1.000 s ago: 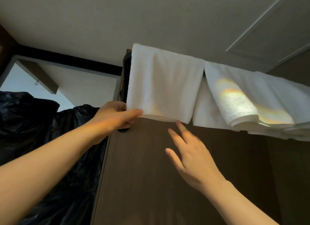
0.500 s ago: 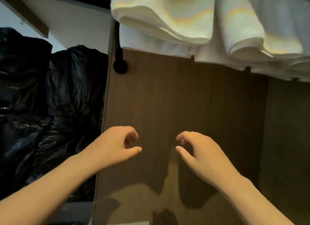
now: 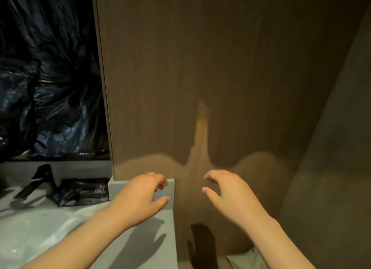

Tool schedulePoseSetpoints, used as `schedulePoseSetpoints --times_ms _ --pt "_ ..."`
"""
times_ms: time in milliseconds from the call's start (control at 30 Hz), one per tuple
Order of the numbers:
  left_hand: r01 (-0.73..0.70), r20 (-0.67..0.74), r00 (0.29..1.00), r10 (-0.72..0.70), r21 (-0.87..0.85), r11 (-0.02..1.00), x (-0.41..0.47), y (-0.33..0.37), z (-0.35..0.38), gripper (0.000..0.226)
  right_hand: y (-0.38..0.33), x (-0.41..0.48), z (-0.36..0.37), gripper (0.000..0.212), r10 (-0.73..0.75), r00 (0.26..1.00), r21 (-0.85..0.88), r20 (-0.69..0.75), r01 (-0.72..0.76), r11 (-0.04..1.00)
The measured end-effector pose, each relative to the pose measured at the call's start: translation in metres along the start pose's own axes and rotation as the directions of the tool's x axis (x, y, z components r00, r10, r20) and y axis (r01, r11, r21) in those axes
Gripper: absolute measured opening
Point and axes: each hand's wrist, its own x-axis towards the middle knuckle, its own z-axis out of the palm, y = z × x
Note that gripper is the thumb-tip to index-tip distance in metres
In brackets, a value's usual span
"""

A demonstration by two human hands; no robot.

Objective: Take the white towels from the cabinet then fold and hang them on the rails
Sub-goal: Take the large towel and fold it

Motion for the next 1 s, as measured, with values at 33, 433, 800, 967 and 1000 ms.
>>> schedulePoseSetpoints --times_ms 33,433,800,967,1000 --pt "0.023 0.028 0.999 -0.023 -0.013 1.000 -0.007 -0.002 0.011 0.032 0.003 -0.003 0.010 0.037 0.002 1.000 0.011 0.024 -0.003 1.000" --pt "0.239 0.192 0.956 -0.224 -0.062 0.969 -0.088 -0.053 0.081 0.031 -0.018 -0.027 0.114 0.035 -0.034 0.972 0.093 0.232 0.013 0.996" --pt "0.402 0.258 0.892 -0.372 -0.077 0.912 -0.171 -0.130 0.094 0.030 -0.096 -0.033 0.196 0.032 -0.023 0.900 0.099 0.435 -0.023 0.995" --pt "0.469 0.282 0.859 -0.426 -0.104 0.877 -0.206 -0.164 0.095 0.028 -0.131 -0.043 0.226 0.027 -0.062 0.880 0.167 0.471 -0.021 0.986" --pt "0.480 0.280 0.855 -0.436 -0.108 0.871 -0.213 -0.170 0.095 0.026 -0.137 -0.045 0.232 0.026 -0.063 0.875 0.178 0.480 -0.026 0.984"
